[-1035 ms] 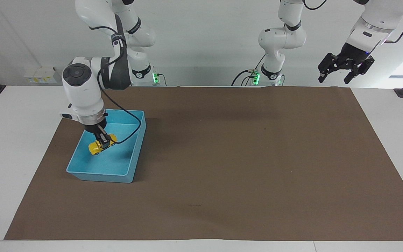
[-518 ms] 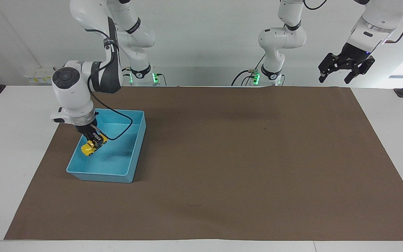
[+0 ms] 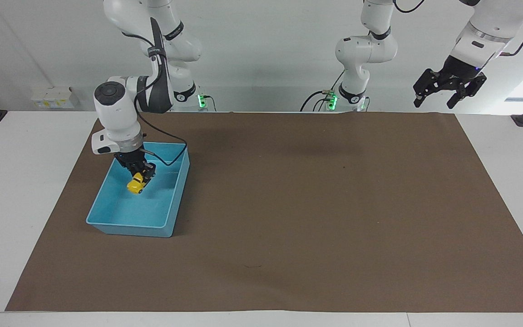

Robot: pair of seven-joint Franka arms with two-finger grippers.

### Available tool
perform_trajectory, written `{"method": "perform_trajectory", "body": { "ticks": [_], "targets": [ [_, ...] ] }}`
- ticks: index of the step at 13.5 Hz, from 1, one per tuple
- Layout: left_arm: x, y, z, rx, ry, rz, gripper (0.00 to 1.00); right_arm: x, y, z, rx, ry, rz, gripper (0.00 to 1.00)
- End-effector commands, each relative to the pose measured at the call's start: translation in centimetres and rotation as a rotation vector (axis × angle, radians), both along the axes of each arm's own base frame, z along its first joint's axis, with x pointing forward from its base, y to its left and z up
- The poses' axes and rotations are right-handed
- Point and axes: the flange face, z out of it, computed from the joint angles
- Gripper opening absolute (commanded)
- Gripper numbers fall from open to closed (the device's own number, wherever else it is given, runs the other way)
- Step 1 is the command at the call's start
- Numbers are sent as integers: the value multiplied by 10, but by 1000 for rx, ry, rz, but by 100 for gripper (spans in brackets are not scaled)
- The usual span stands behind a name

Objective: Wind up and store yellow beetle car
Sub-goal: 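Lower the held car into the blue bin with the right gripper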

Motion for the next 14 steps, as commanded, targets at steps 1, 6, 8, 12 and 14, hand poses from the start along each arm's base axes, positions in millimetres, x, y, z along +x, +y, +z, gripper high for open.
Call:
{"method": "perform_trajectory", "body": {
  "ticks": [1, 6, 8, 12, 14],
  "targets": [
    [-3, 3, 0, 15, 10, 2, 100, -30, -13, 2, 88, -29, 141, 0],
    [-3, 3, 0, 15, 10, 2, 100, -38, -29, -1, 64, -67, 408, 0],
    [-3, 3, 0, 15, 10, 2, 100, -36, -36, -10, 42, -91, 478, 0],
    [-3, 3, 0, 15, 10, 2, 100, -35, -55, -44, 26, -88, 556, 0],
    [-3, 3, 0, 15, 10, 2, 100, -35, -55, -46, 27, -87, 562, 6]
  ]
}}
